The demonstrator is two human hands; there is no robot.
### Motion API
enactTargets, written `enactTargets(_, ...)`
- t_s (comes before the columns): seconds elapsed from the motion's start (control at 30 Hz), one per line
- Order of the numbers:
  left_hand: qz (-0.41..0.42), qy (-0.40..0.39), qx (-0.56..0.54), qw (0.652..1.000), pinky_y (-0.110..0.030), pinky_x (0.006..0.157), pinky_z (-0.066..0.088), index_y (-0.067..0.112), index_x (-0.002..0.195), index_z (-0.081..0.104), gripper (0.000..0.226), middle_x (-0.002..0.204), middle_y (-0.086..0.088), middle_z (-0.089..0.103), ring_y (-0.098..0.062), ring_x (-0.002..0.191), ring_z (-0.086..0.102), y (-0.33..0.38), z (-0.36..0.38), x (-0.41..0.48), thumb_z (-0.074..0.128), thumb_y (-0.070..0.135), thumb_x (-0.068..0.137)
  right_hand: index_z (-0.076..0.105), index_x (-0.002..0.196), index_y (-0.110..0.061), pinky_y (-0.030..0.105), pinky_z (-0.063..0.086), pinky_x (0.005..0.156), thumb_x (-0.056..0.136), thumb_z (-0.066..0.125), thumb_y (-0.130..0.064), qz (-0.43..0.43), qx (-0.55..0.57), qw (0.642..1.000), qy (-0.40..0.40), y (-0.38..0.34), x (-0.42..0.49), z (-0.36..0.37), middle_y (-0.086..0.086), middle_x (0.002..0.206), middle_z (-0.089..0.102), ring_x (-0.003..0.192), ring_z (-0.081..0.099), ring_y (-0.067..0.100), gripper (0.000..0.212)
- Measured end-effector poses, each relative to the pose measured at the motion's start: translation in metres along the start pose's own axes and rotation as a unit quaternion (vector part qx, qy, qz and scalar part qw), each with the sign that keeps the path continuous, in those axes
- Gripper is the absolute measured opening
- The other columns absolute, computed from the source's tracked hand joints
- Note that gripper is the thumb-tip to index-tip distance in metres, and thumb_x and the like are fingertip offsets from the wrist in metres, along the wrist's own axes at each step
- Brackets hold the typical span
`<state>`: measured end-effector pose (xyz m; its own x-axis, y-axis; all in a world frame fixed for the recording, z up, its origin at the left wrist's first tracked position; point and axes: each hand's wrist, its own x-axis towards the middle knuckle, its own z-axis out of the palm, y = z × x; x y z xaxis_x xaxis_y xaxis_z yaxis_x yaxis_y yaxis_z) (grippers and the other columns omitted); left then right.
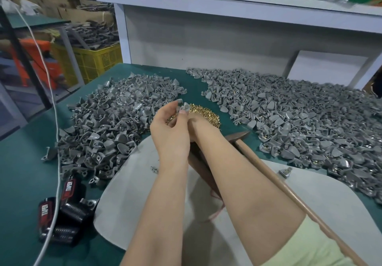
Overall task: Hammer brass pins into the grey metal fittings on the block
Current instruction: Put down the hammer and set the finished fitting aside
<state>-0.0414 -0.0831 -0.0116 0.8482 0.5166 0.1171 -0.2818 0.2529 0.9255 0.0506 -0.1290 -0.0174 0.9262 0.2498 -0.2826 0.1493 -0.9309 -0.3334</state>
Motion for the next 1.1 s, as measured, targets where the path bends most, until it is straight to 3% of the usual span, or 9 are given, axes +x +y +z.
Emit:
enactTargets(0.1,-0.005,0.018,0.011,1.000,-0.029,0.097,0.048,0.034,0.090,0.058,0.027,0.103,0.008,0.064,-0.007,0.104,0.061,-0.001,-0.001,0.000,0.062,0.007,0.089,0.060,0.119,-0.016,0.040,0.046,0.098,0.095,0.046,-0.023,0.001,-0.077,0.997,-0.017,0.001,0.008,0.002,0.004,0.122,0.059,0.106,0.057,0.025,0.029)
enactTargets(0.2,-0.003,0.020,0.015,1.000,-0.037,0.099,0.048,0.031,0.086,0.060,0.027,0.107,-0.001,0.066,-0.017,0.107,0.062,0.000,-0.002,0.001,0.060,0.005,0.089,0.060,0.120,-0.015,0.041,0.048,0.096,0.092,0.050,-0.017,0.011,-0.073,0.997,-0.004,0.004,0.013,0.005,0.008,0.122,0.061,0.106,0.059,0.028,0.029)
enactTargets(0.33,-0.011,0.021,-0.010,1.000,-0.012,0.069,0.051,0.027,0.088,0.065,0.020,0.090,0.005,0.069,0.002,0.077,0.066,0.001,-0.001,0.001,0.057,0.009,0.093,0.049,0.130,0.003,0.046,0.041,0.102,0.098,0.039,-0.006,0.013,0.169,0.985,0.021,0.004,0.006,0.008,0.025,0.132,0.051,0.123,0.049,0.038,0.035)
enactTargets(0.47,-0.014,0.031,-0.027,0.999,-0.008,0.062,0.047,0.020,0.086,0.070,0.010,0.086,0.003,0.071,-0.001,0.078,0.067,0.001,0.001,0.000,0.065,0.027,0.090,0.060,0.113,-0.009,0.039,0.050,0.091,0.092,0.052,-0.014,0.028,0.066,0.997,0.017,0.003,0.004,0.003,0.011,0.113,0.063,0.101,0.060,0.027,0.023)
enactTargets(0.6,-0.020,0.039,-0.006,0.999,-0.005,0.064,0.045,0.014,0.102,0.069,0.021,0.093,0.005,0.070,0.001,0.083,0.065,0.000,0.000,0.001,0.071,0.027,0.085,0.048,0.131,-0.006,0.017,0.053,0.068,0.100,0.040,-0.016,-0.045,0.113,0.991,0.049,-0.001,0.000,0.006,0.007,0.125,0.055,0.082,0.056,0.012,0.034)
enactTargets(0.73,-0.022,0.031,0.001,0.999,0.000,0.056,0.041,0.020,0.098,0.066,0.012,0.084,0.015,0.065,0.018,0.068,0.059,-0.001,0.001,0.001,0.069,0.016,0.086,0.054,0.124,-0.012,0.035,0.050,0.092,0.097,0.045,-0.019,0.007,0.024,0.999,0.047,0.003,0.005,0.001,0.007,0.119,0.061,0.106,0.058,0.024,0.030)
enactTargets(0.83,-0.005,0.016,0.015,1.000,0.000,0.060,0.042,0.021,0.096,0.066,0.013,0.083,0.016,0.065,0.017,0.068,0.059,0.000,0.001,0.000,0.065,0.010,0.089,0.062,0.112,-0.007,0.029,0.050,0.083,0.091,0.052,-0.019,0.012,-0.026,0.996,0.087,0.011,-0.001,-0.006,0.008,0.107,0.064,0.100,0.060,0.029,0.026)
enactTargets(0.93,0.014,-0.005,0.039,0.999,-0.005,0.066,0.045,0.015,0.099,0.069,0.013,0.082,0.010,0.066,0.011,0.067,0.060,0.000,0.003,-0.001,0.064,0.009,0.089,0.067,0.088,-0.009,0.023,0.042,0.062,0.089,0.055,-0.019,0.025,0.059,0.976,0.207,0.025,-0.022,-0.024,0.006,0.076,0.058,0.076,0.055,0.025,0.015)
enactTargets(1.1,0.046,-0.099,0.115,0.987,-0.001,0.068,0.044,0.008,0.107,0.069,0.019,0.091,0.006,0.067,0.016,0.072,0.060,-0.001,0.010,-0.010,0.065,0.013,0.088,0.066,0.082,-0.010,0.025,0.057,0.066,0.086,0.056,-0.001,0.000,0.359,0.902,0.241,0.059,-0.082,-0.047,0.005,0.074,0.070,0.065,0.068,0.012,0.014)
